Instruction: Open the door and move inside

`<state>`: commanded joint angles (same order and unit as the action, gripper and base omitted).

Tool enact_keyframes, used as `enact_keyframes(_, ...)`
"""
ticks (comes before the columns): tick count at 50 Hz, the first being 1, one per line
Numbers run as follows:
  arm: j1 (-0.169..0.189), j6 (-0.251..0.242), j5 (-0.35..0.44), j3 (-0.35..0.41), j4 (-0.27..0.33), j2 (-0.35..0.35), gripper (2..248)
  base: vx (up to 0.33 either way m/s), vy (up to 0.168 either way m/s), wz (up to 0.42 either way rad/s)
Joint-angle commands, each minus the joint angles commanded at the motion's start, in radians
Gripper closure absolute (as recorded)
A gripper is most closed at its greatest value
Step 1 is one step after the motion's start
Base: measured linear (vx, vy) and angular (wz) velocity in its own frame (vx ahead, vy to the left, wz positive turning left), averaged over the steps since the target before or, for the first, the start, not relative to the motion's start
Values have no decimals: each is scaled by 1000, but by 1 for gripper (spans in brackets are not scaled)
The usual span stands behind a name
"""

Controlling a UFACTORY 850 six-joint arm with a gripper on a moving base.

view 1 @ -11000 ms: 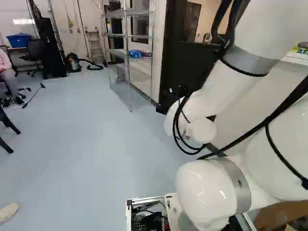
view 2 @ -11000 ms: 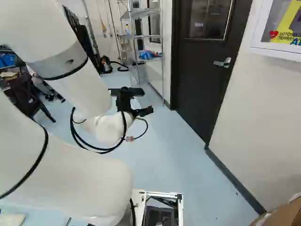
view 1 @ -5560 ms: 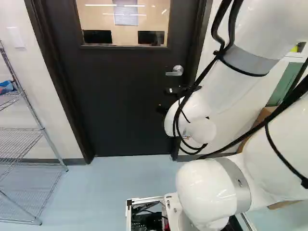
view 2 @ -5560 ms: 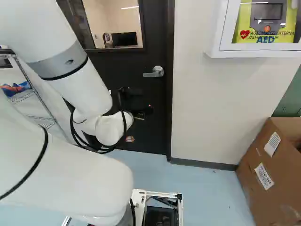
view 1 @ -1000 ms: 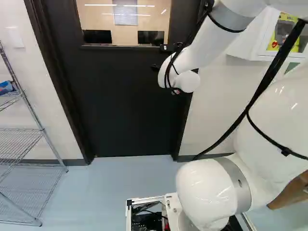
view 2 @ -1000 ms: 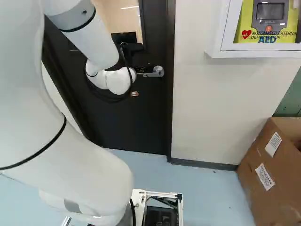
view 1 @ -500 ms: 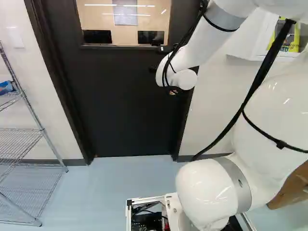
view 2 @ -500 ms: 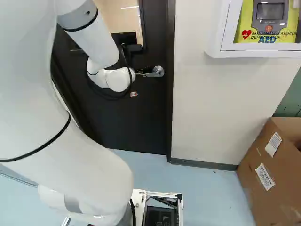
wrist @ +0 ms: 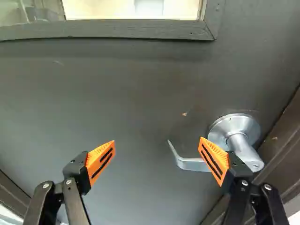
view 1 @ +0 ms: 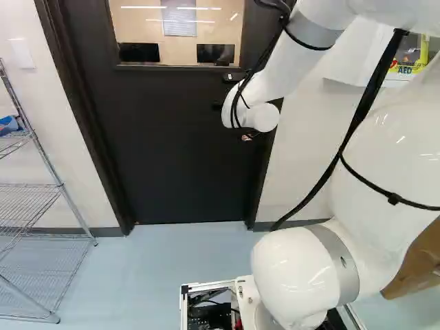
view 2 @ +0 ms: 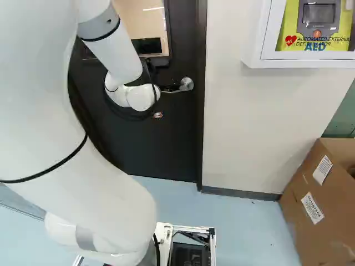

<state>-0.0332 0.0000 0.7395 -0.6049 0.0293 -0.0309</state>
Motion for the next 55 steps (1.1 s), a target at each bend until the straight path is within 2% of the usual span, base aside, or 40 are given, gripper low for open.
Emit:
enact_keyframes(16,5,0,0,7,0,30,3,0,0,0)
enact_keyframes(55,42,0,0,14,0,114,3,0,0,0)
